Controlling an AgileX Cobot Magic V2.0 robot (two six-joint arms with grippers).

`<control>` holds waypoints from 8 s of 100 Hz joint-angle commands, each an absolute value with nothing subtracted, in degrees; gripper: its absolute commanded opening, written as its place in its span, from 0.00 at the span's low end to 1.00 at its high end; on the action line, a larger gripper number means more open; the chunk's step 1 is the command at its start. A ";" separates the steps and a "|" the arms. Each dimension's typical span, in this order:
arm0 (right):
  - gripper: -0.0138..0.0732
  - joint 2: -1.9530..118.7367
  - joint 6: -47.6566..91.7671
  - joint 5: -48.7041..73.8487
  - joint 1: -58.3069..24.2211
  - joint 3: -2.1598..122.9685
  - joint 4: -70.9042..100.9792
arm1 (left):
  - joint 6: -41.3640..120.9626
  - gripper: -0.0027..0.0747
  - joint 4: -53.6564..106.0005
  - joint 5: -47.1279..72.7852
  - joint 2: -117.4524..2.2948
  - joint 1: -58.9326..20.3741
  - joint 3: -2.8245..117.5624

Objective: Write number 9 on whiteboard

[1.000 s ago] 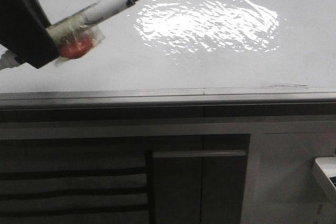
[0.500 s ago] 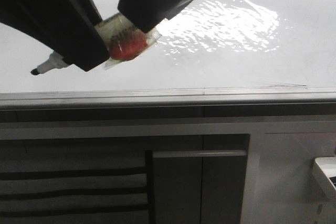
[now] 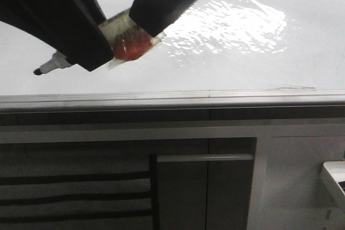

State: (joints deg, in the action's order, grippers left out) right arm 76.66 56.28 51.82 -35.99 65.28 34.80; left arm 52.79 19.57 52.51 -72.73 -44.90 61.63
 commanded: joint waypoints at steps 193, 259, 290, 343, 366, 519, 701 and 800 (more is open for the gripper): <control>0.10 75.57 15.34 36.97 -17.45 62.72 18.48 | 36.97 0.49 25.22 32.42 -47.62 -24.71 46.81; 0.10 72.21 14.58 38.27 -15.19 59.26 20.58 | 36.97 0.49 25.22 30.84 -47.62 -24.71 46.81; 0.10 69.74 18.45 39.47 -16.83 58.29 24.79 | 37.17 0.49 26.43 31.98 -48.67 -25.10 48.50; 0.10 62.69 59.65 65.58 -17.01 66.07 29.66 | 51.00 0.49 26.53 41.52 -73.21 -44.96 67.27; 0.10 62.69 59.65 65.48 -17.01 66.07 29.66 | 51.23 0.49 26.53 41.52 -84.25 -51.07 75.91; 0.59 57.65 48.48 59.78 -10.48 67.83 21.25 | -1.02 0.01 -19.10 52.87 -85.40 -46.89 78.12; 0.46 42.36 8.92 58.50 -9.87 62.74 10.17 | -15.64 0.58 -17.55 37.07 -42.84 -20.09 49.19; 0.08 24.13 7.92 38.97 -9.87 37.00 10.17 | -15.35 0.01 -18.62 25.32 -22.64 -20.09 28.27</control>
State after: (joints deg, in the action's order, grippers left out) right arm 23.81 7.73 42.89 -10.32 35.62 10.15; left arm -15.17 -18.01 29.76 -22.34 -20.27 26.63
